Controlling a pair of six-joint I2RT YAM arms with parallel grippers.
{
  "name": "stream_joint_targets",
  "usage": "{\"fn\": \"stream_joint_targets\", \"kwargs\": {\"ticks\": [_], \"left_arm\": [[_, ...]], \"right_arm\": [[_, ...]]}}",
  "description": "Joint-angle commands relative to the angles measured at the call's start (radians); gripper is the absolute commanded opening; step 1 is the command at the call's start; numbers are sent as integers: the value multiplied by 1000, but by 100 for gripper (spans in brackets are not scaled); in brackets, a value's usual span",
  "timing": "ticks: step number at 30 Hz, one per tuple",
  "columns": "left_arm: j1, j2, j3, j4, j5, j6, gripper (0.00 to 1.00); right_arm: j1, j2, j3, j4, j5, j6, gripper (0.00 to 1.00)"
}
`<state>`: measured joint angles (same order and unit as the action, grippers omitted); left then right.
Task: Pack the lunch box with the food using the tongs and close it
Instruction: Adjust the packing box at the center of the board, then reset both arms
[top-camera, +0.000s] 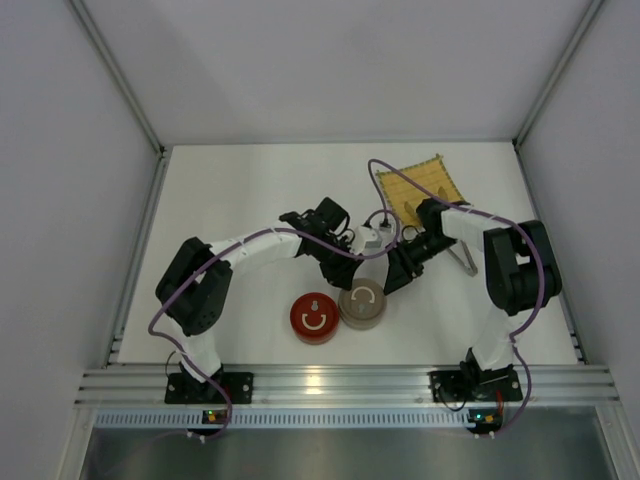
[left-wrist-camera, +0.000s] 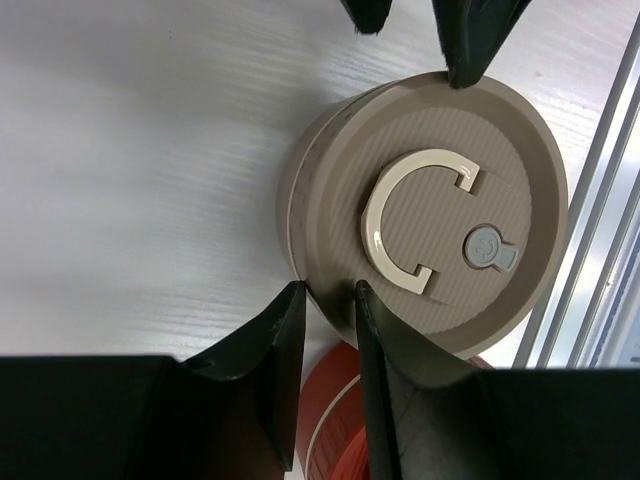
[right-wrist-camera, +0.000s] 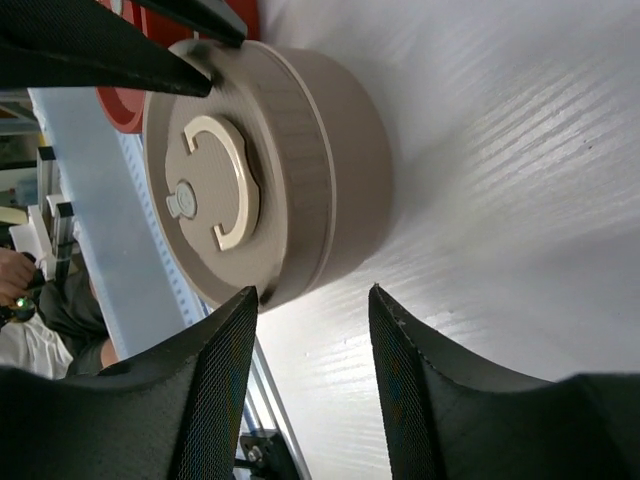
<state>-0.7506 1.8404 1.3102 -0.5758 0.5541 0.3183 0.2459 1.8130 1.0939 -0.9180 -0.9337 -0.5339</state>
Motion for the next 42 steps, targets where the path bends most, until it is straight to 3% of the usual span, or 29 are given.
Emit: {"fn": "stream_joint_targets", "kwargs": {"ticks": [1,23,26,27,29,32,38,42], "left_arm": [[4,-24,-60,-49,-102,73,31],[-64,-64,-75,-75,-77,125,37],[-64,-78,-75,-85,-88,134,43],[-64,-84,-72,-91,-88,145,54],[-64,-114,-74,-93,-89,145,67],[-64,-164,-63,-79,-85,125,98],[-56,-236,66,-65,-65,47,98],[19,-325,135,-29,-71,-71,98]], "right_arm": [[-26,-17,44,-61,-24,-72,48],[-48,-3,100,-114,-43,-107,51],[-50,-6,106,-125,-42,-126,55],[-50,-6,107,-130,-40,-130,56],[-50,-18,115,-133,-33,-133,59],[-49,-41,136,-133,-34,-124,64],[-51,-96,205,-128,-19,-84,68],[-79,-211,212,-41,-1,-2,69]]}}
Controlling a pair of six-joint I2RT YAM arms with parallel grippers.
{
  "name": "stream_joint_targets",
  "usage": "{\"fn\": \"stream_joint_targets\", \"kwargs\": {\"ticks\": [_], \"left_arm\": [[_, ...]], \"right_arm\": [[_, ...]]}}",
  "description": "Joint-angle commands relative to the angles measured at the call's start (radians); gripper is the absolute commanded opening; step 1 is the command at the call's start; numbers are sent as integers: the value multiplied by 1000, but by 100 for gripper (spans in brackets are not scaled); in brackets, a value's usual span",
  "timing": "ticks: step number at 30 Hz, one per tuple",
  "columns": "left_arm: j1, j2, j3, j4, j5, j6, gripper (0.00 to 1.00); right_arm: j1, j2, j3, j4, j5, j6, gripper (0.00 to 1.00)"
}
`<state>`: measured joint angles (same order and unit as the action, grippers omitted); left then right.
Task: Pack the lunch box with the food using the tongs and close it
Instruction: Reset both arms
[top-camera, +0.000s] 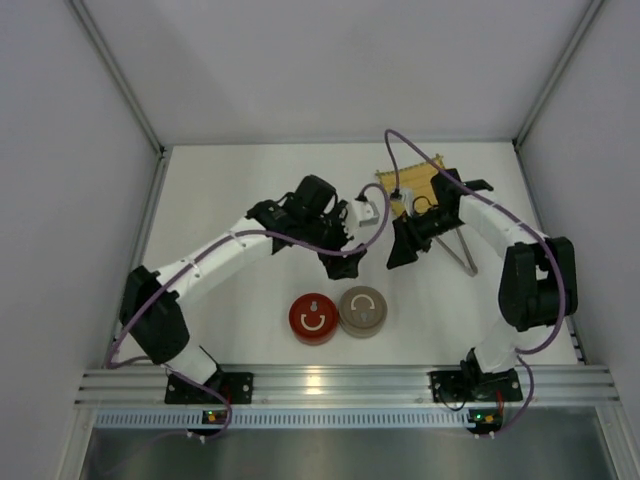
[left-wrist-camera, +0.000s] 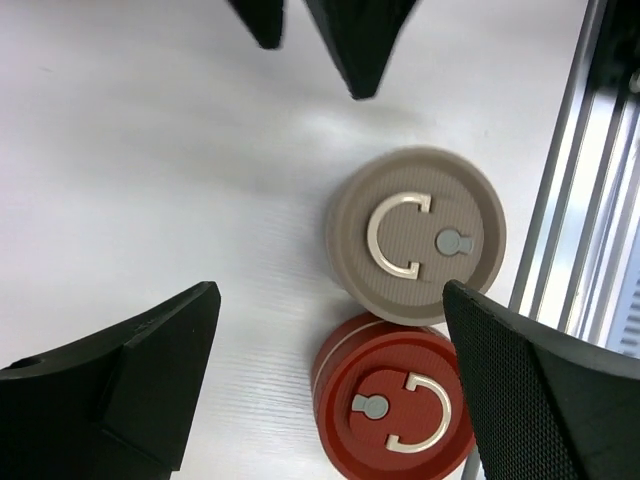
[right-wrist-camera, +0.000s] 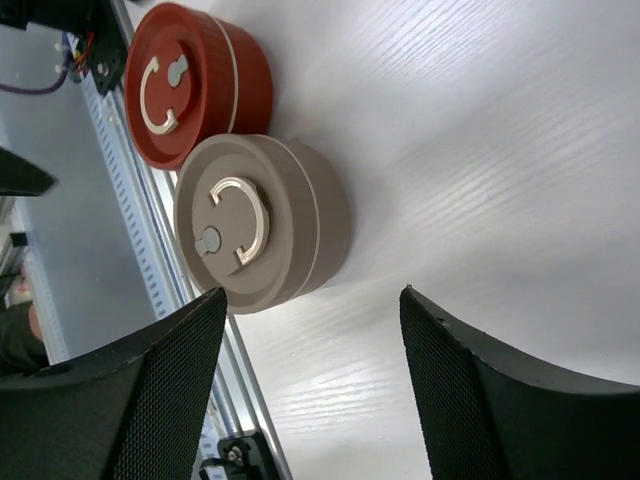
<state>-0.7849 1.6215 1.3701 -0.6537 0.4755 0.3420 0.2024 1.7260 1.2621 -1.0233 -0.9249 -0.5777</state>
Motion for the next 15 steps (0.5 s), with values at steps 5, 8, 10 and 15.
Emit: {"fn": "stream_joint_targets", "kwargs": {"ticks": [5,8,10,15], "left_arm": [[206,-156,98,-55,-26,-194,98],[427,-215,41,-133,115,-222,98],[585,-261,12,-184,152,-209,98],[837,-409,-159,-159,91,-150,98]], "right_arm": [[-61,-343,-111,316,147,272,76],[-70,-533,-196,376,253,318,100],[-78,-597,-243,396,325,329,99],[-112,-726,-331,399,408,351,99]]}}
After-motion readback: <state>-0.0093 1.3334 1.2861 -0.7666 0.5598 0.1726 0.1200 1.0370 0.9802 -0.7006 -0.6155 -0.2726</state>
